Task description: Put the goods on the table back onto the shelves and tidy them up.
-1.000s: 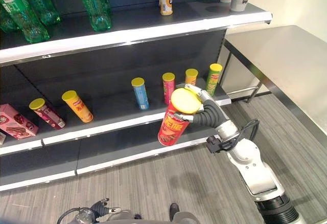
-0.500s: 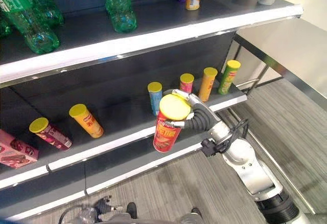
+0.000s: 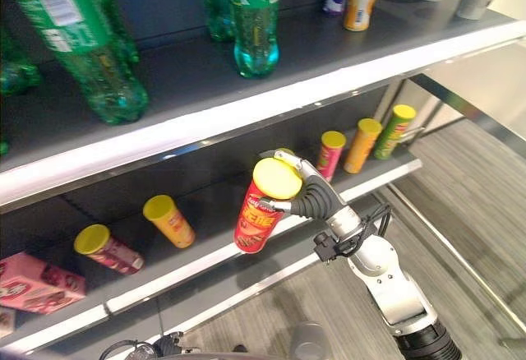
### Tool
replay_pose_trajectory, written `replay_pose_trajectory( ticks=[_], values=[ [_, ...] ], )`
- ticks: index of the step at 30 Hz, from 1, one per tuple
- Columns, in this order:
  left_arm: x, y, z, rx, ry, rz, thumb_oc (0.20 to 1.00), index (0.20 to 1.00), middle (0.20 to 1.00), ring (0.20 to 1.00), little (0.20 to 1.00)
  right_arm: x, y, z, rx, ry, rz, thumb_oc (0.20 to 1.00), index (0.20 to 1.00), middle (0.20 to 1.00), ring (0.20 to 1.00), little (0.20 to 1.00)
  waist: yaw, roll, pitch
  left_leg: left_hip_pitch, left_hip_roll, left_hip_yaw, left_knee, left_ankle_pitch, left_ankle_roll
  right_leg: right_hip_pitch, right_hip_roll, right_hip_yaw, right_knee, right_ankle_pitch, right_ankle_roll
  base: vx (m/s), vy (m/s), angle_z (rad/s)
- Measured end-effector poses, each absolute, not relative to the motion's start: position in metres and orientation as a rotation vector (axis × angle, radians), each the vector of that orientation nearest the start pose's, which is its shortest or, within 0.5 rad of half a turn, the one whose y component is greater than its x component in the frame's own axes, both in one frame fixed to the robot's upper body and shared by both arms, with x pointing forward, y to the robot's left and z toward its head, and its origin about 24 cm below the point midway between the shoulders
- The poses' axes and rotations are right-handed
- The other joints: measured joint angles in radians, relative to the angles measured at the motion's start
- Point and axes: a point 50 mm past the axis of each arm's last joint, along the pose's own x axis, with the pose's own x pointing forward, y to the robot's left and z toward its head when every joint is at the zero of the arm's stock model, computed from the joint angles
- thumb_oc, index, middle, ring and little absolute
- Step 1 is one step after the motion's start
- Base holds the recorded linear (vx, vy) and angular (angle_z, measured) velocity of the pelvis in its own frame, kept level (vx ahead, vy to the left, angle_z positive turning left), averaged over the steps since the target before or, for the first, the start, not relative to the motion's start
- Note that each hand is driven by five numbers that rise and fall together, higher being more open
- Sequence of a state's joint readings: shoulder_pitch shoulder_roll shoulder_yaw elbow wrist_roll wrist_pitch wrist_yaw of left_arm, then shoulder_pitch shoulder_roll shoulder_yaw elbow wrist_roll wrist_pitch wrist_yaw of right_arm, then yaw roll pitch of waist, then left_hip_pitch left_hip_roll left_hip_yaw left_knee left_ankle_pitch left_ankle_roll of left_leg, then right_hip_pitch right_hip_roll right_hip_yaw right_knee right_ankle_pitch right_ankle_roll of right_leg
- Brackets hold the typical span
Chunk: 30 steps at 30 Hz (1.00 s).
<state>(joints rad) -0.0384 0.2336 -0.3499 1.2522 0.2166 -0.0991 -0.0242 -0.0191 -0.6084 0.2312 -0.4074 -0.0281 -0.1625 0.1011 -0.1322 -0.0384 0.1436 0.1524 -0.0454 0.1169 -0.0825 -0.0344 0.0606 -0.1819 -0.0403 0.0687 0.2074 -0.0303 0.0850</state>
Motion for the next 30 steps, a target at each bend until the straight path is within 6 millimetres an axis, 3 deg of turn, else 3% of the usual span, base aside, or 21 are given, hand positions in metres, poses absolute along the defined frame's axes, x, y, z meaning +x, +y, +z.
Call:
replay_pose_trajectory(
  ticks=[1,2,4,6,10,13,18,21,25,30],
  values=[
    [0.104,0.206,-0.162,0.571,1.129,-0.334,1.0,1.0,1.0,1.0,1.0,0.227,-0.15,0.135,-0.581,-0.456,0.481,0.2,0.2,0.2,0.2,0.2,0.004,0.003,-0.003,0.019,0.005,-0.003,-0.004,-0.003,-0.01,0.024,0.009,0.0,-0.025,0.042,-0.028,0.11,-0.061,0.17],
    [0.103,0.204,-0.163,0.56,1.127,-0.331,1.0,1.0,1.0,1.0,1.0,0.226,-0.15,0.132,-0.577,-0.443,0.485,0.2,0.2,0.2,0.2,0.2,0.009,0.023,-0.008,0.03,0.018,0.005,-0.004,-0.005,-0.023,0.05,0.023,0.001,-0.074,0.053,-0.019,0.07,-0.071,-0.16],
    [0.103,0.195,-0.164,0.54,1.11,-0.339,1.0,1.0,1.0,1.0,1.0,0.226,-0.151,0.134,-0.585,-0.449,0.485,0.2,0.2,0.2,0.2,0.2,0.014,0.062,-0.017,0.026,0.039,0.005,-0.003,-0.007,-0.035,0.079,0.042,-0.001,-0.132,0.087,-0.049,0.1,-0.111,-0.12],
    [0.103,0.191,-0.164,0.514,1.11,-0.327,1.0,1.0,1.0,1.0,1.0,0.225,-0.153,0.131,-0.601,-0.428,0.492,0.2,0.2,0.2,0.2,0.2,0.015,0.078,-0.018,0.028,0.052,-0.001,-0.003,-0.01,-0.046,0.108,0.051,-0.009,-0.182,0.102,-0.052,0.1,-0.109,0.19],
    [0.103,0.19,-0.164,0.507,1.106,-0.315,1.0,1.0,1.0,1.0,1.0,0.215,-0.157,0.116,-0.6,-0.358,0.512,0.2,0.2,0.2,0.2,0.2,0.021,0.079,-0.021,0.032,0.082,-0.027,-0.003,-0.012,-0.058,0.178,0.074,-0.038,-0.3,0.149,-0.076,0.04,-0.072,0.17],
    [0.104,0.19,-0.164,0.512,1.104,-0.316,1.0,1.0,1.0,1.0,1.0,0.209,-0.153,0.106,-0.607,-0.326,0.547,0.2,0.2,0.2,0.2,0.2,0.015,0.079,-0.02,0.025,0.092,-0.028,-0.004,-0.013,-0.062,0.175,0.081,-0.047,-0.302,0.149,-0.076,0.0,-0.033,0.06],
    [0.099,0.195,-0.165,0.523,1.111,-0.301,1.0,1.0,1.0,1.0,1.0,0.202,-0.138,0.089,-0.801,-0.359,0.661,0.2,0.2,0.2,0.2,0.2,0.023,0.07,-0.023,0.017,0.093,-0.042,-0.006,-0.016,-0.068,0.175,0.08,-0.058,-0.302,0.144,-0.084,0.0,-0.011,0.06],
    [0.092,0.2,-0.165,0.535,1.124,-0.282,1.0,1.0,1.0,1.0,1.0,0.197,-0.132,0.063,-0.868,-0.293,0.725,0.2,0.2,0.2,0.2,0.2,0.042,0.065,-0.029,0.009,0.092,-0.059,-0.009,-0.014,-0.07,0.175,0.074,-0.083,-0.302,0.145,-0.082,0.0,0.017,0.21],
    [0.081,0.207,-0.166,0.517,1.152,-0.23,1.0,1.0,1.0,1.0,1.0,0.196,-0.13,0.038,-0.85,-0.201,0.738,0.2,0.2,0.2,0.2,0.2,0.065,0.064,-0.029,0.007,0.087,-0.072,-0.004,-0.012,-0.072,0.175,0.068,-0.09,-0.302,0.148,-0.079,-0.01,0.024,0.09],
    [0.069,0.21,-0.168,0.508,1.186,-0.211,1.0,1.0,1.0,1.0,1.0,0.203,-0.12,0.028,-0.79,-0.182,0.677,0.2,0.2,0.2,0.2,0.2,0.068,0.064,-0.029,0.006,0.075,-0.081,-0.004,-0.012,-0.071,0.178,0.053,-0.101,-0.302,0.149,-0.077,-0.01,0.059,0.06]
  ],
)
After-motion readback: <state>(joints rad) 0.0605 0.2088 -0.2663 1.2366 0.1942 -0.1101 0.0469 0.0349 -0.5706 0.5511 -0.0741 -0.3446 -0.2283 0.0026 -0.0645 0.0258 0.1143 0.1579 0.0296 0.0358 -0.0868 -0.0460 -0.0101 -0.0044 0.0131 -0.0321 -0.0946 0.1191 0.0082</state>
